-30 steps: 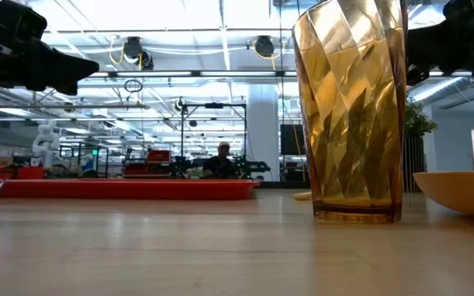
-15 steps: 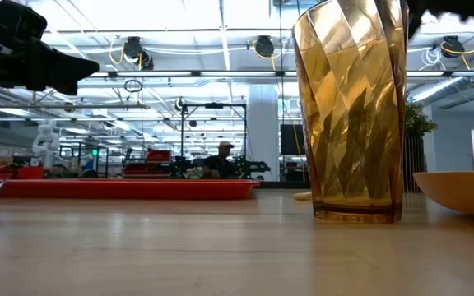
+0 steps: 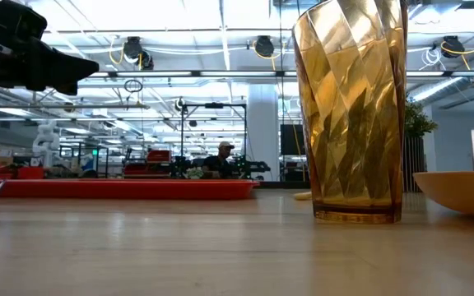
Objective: Pick and place plate/cup/fork/spoon on tray
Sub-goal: Put the orange cup on the red tray
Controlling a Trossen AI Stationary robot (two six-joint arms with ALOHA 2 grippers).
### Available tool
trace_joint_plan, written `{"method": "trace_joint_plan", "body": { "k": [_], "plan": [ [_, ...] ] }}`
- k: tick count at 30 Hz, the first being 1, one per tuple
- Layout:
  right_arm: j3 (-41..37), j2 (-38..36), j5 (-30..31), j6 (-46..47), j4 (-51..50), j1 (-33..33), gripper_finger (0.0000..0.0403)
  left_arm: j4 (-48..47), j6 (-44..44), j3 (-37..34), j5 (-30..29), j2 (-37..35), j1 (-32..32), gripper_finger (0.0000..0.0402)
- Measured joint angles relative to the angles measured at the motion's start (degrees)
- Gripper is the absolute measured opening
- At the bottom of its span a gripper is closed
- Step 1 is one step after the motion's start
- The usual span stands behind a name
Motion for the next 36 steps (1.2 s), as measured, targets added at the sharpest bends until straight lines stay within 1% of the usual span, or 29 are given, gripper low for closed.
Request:
{"method": "trace_joint_plan", "body": {
  "k": [3,7,13,17,22,30,34,36],
  "plan": [
    [11.7,5.5,0.0,3.1,-10.9,0.0,0.0,0.0,0.0,0.0,0.0,0.0,0.0,0.0021],
    [25.5,12.7,-0.1,4.1,-22.0,0.0,0.0,0.0,0.0,0.0,0.0,0.0,0.0,0.0021],
    [42.9,21.7,-3.4,4.9,-35.3,0.0,0.0,0.0,0.0,0.0,0.0,0.0,0.0,0.0021],
    [51.7,26.7,-4.6,7.8,-44.6,0.0,0.0,0.0,0.0,0.0,0.0,0.0,0.0,0.0021],
    [56.9,31.2,-7.4,9.9,-52.6,0.0,0.0,0.0,0.0,0.0,0.0,0.0,0.0,0.0021],
    [57.1,35.3,-8.1,15.3,-61.9,0.0,0.0,0.4,0.0,0.0,0.0,0.0,0.0,0.0021],
    [57.1,37.5,-10.6,13.5,-66.4,0.0,0.0,2.2,0.3,0.0,-0.1,0.0,0.0,0.0021],
    [57.1,38.7,-10.6,12.5,-69.6,0.3,0.0,2.5,1.3,0.0,-0.8,0.0,0.0,0.0021]
  ]
}}
